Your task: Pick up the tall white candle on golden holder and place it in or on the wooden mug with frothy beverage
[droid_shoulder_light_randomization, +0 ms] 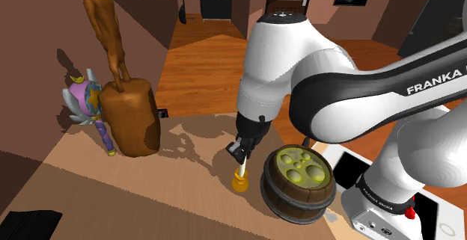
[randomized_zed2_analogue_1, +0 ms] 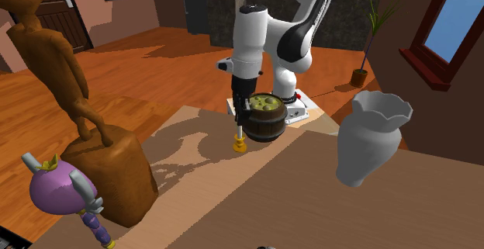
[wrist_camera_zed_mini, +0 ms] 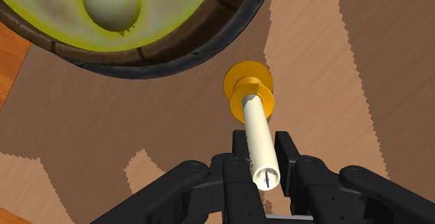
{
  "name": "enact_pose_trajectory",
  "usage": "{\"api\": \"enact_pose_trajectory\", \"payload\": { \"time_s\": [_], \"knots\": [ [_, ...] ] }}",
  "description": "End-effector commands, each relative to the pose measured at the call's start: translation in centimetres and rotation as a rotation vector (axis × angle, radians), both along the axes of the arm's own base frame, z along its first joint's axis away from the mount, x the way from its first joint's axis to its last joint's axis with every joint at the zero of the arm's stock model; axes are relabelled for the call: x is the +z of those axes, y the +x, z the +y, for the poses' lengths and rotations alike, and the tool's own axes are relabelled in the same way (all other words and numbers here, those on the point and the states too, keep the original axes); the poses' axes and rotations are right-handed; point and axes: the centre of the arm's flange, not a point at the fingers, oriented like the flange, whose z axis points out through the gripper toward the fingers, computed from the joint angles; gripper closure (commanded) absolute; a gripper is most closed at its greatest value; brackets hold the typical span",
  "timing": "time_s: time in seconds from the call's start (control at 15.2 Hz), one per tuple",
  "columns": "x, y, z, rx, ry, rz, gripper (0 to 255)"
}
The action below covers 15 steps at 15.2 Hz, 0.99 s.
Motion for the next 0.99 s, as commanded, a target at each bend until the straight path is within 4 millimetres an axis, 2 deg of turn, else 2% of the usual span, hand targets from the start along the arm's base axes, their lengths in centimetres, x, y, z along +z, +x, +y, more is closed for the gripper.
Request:
{"api": "enact_pose_trajectory", "payload": {
  "time_s": [0.0,0.92],
  "knots": [
    [1.1,0.0,-0.2,0.000,0.000,0.000,255],
    [8.5,0.0,-0.2,0.000,0.000,0.000,255]
  ]
}}
